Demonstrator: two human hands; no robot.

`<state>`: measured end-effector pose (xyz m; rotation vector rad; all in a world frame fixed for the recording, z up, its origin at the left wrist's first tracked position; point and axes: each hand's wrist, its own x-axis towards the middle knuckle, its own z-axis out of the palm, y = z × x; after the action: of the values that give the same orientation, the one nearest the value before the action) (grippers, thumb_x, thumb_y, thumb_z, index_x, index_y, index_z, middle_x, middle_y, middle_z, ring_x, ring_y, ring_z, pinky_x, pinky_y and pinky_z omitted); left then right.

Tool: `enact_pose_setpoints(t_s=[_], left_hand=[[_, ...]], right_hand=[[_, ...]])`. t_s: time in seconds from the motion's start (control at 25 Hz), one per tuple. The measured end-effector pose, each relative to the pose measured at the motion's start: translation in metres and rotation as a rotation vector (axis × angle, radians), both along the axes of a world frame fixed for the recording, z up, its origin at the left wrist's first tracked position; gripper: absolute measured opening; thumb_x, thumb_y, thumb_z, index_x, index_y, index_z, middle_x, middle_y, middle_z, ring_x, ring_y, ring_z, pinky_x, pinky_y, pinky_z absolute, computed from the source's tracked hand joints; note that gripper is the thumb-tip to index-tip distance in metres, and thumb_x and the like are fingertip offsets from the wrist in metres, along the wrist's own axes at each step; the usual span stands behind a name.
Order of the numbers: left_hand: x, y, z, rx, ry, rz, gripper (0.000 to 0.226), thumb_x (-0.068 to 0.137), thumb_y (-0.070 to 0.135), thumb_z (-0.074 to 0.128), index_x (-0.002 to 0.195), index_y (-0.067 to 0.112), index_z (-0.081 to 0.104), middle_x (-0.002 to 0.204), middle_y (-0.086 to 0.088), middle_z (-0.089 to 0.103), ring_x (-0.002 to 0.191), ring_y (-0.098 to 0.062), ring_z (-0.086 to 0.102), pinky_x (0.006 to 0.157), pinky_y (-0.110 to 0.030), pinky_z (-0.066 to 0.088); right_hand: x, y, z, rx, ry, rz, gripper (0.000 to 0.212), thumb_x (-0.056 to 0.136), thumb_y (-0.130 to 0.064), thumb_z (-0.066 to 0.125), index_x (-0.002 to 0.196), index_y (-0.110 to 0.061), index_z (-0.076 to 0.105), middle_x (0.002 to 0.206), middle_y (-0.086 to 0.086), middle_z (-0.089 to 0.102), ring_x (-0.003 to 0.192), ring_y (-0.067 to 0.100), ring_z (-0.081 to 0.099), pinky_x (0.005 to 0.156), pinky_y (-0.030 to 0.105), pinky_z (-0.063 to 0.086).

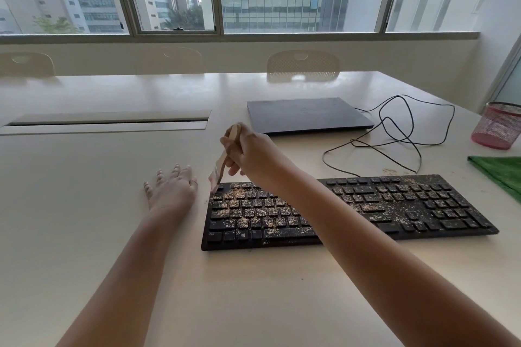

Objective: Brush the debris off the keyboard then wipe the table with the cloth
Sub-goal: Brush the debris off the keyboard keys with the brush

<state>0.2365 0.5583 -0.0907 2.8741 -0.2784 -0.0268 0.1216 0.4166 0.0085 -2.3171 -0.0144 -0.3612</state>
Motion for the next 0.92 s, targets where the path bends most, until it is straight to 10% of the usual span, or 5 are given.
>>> enact_pose_setpoints(t_s=[0.92], left_hand=[[0.001, 0.0, -0.001, -0.008, -0.004, -0.005, 0.05, 0.101, 0.037, 0.023, 0.15, 0.027, 0.019, 0.159, 0.006, 0.008, 0.146, -0.026, 0.002, 0.116, -0.051, -0.001]], right_hand=[[0.006, -0.01, -0.003, 0.001, -0.009, -0.007, 0.021, 0.1, -0.028, 0.039, 0.106, -0.01, 0.048, 0.085, 0.009, 0.069, 0.069, 0.016, 0.069, 0.073, 0.037, 0.057]])
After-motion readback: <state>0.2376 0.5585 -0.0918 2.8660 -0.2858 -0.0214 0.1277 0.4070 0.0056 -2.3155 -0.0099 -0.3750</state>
